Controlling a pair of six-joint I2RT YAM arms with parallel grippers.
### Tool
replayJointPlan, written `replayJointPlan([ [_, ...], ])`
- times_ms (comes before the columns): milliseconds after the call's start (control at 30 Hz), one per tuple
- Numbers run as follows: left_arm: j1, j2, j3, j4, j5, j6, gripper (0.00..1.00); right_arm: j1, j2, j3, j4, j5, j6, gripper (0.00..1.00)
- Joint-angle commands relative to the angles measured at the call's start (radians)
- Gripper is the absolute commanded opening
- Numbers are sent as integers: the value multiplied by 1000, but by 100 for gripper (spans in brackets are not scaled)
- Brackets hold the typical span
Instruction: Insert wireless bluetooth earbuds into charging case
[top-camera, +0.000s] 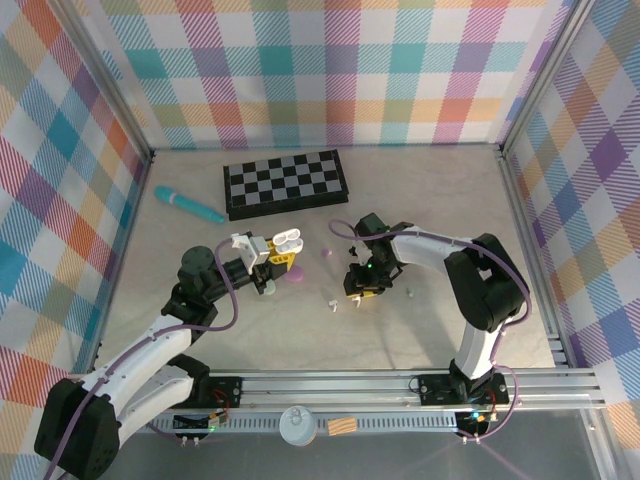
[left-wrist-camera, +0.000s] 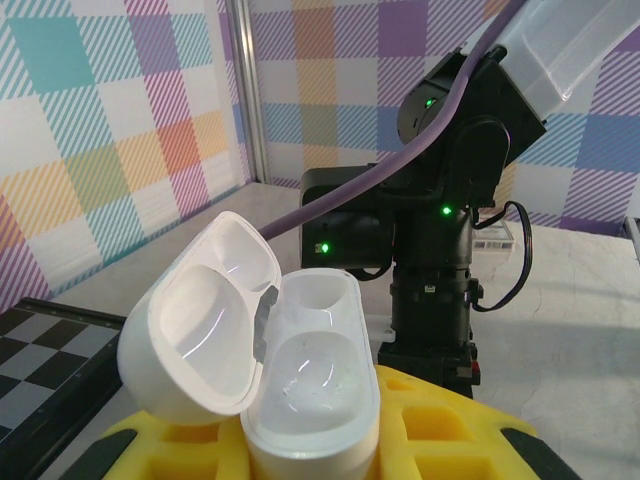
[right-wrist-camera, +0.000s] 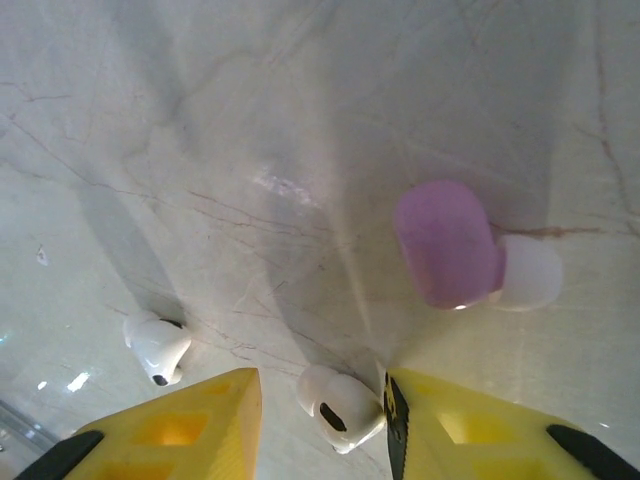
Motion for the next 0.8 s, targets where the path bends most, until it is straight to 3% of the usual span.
replayJointPlan([
  [0,10,-14,30,7,16,25,3,-4,-1,-4,-10,-46,-19,36],
  [400,10,-14,32,10,19,25,3,-5,7,-43,12,-63,-24,34],
  [767,10,-18,30,5,16,24,3,-5,16,-44,22,-43,-12,23],
])
